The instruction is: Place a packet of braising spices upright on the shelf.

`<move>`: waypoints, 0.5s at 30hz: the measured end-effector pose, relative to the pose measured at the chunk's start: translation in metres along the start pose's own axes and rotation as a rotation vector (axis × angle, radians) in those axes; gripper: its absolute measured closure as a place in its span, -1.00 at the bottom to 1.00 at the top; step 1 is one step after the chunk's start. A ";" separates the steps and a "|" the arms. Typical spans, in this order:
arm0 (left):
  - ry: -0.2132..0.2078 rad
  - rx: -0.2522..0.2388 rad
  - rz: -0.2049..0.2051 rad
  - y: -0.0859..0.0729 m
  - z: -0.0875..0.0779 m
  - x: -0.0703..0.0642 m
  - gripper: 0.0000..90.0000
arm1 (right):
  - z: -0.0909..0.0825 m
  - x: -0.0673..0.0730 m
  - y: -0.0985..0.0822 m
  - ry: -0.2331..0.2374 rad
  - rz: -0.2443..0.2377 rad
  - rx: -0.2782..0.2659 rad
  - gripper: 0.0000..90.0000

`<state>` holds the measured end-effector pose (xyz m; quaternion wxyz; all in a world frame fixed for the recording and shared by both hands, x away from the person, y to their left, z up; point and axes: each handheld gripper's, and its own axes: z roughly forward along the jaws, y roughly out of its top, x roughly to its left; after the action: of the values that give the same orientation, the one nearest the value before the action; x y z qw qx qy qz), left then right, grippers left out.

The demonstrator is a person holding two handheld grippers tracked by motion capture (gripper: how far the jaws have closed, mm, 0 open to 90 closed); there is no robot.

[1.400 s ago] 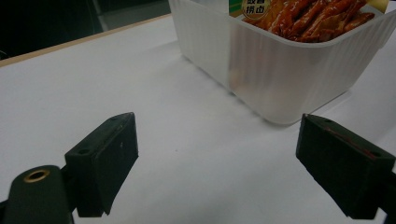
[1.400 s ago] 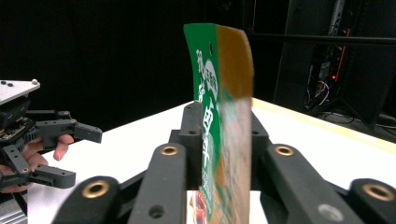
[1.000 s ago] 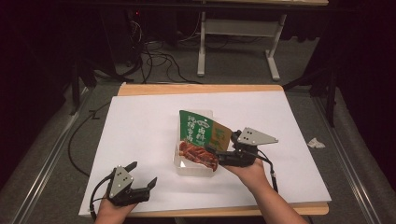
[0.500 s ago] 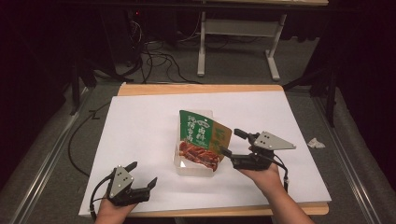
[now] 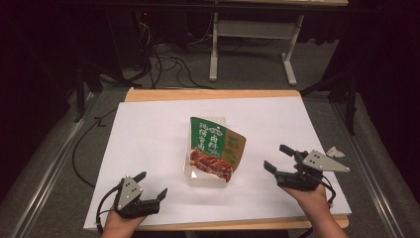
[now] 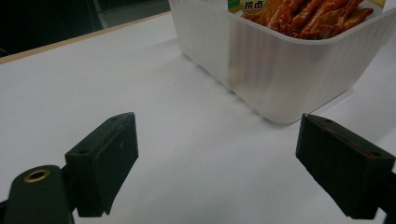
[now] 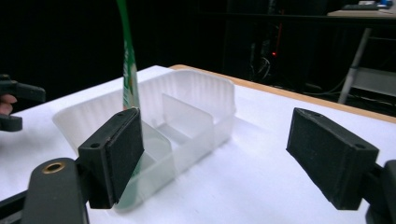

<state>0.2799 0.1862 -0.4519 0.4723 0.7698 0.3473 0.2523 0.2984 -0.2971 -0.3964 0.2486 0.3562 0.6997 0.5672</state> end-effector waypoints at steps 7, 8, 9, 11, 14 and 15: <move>0.000 -0.002 -0.002 0.000 0.001 -0.001 -0.70 | -0.023 -0.017 -0.013 -0.067 0.014 0.013 -0.58; 0.000 -0.004 -0.002 0.000 0.001 -0.001 -0.70 | -0.025 -0.020 -0.015 -0.073 0.021 0.016 -0.58; 0.001 -0.006 -0.003 0.001 0.001 -0.001 -0.70 | -0.026 -0.022 -0.016 -0.080 0.029 0.016 -0.58; 0.001 -0.011 -0.008 0.001 0.002 -0.001 -0.70 | -0.026 -0.025 -0.017 -0.089 0.037 0.019 -0.57; 0.000 -0.013 -0.007 0.001 0.002 -0.001 -0.70 | -0.023 -0.025 -0.018 -0.084 0.035 0.021 -0.57; 0.000 -0.013 -0.006 0.001 0.001 -0.001 -0.70 | -0.023 -0.025 -0.018 -0.084 0.033 0.021 -0.57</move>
<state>0.2804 0.1842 -0.4516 0.4779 0.7657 0.3482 0.2530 0.2931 -0.3327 -0.4102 0.2645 0.3938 0.6886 0.5485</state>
